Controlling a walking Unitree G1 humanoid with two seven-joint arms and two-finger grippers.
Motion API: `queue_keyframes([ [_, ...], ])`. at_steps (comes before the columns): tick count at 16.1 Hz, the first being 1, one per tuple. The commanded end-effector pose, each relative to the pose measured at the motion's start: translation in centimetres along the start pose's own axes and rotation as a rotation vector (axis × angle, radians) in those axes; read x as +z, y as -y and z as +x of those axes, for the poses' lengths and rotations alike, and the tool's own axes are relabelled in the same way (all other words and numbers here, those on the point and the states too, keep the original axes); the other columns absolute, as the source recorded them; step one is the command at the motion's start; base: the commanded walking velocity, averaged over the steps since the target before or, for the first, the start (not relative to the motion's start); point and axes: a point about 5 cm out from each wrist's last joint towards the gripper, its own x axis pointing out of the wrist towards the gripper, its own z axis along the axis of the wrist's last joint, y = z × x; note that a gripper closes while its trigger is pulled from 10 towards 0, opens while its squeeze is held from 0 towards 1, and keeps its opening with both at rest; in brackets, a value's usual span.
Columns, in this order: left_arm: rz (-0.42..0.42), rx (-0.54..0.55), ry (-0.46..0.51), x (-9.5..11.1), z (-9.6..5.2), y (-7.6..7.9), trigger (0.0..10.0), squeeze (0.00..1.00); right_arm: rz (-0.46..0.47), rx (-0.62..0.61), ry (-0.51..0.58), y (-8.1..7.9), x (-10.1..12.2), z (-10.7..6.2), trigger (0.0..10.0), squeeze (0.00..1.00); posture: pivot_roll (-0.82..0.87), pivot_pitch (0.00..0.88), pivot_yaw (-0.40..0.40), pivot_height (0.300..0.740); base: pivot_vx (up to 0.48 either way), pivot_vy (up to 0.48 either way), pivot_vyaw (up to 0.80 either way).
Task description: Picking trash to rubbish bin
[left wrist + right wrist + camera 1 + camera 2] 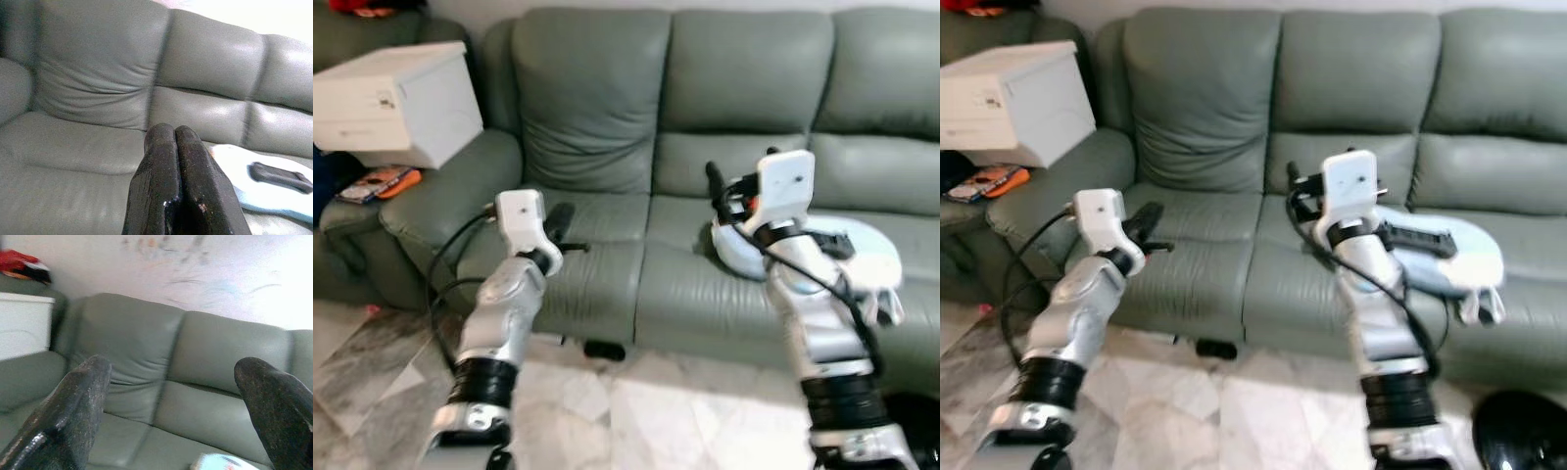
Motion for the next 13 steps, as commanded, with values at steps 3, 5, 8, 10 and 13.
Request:
queue_keyframes([
  [3, 0.014, 0.007, 0.006, 0.3, 0.1, -0.1, 10.0, 0.0, -0.003, 0.008, 0.013, -0.1, 0.2, 0.0, 10.0, 0.0, -0.07, 0.0, 0.01, 0.74, 0.354, 0.0, 0.0],
  [5, 0.025, 0.024, 0.0, 0.2, 0.0, -0.5, 10.0, 0.0, 0.005, 0.019, -0.002, -0.3, -0.4, -0.2, 10.0, 0.0, -0.07, 0.0, 0.009, 0.74, 0.352, 0.0, 0.0],
  [8, 0.057, 0.071, -0.045, -1.4, -0.5, -1.7, 10.0, 0.0, 0.015, 0.01, -0.082, -0.1, -2.9, -0.9, 10.0, 0.0, -0.06, 0.0, 0.012, 0.74, 0.185, 0.0, 0.0],
  [10, 0.087, 0.113, -0.103, -3.3, -1.3, -3.1, 10.0, 0.0, 0.035, -0.002, -0.17, 0.2, -5.6, -1.9, 10.0, 0.0, -0.06, 0.0, 0.013, 0.74, 0.0, 0.0, 0.0],
  [13, 0.16, 0.206, -0.224, -7.3, -3.7, -5.6, 10.0, 0.0, 0.075, -0.018, -0.408, 0.3, -11.9, -4.7, 10.0, 0.0, -0.06, 0.0, 0.013, 0.74, 0.0, 0.0, 0.0],
])
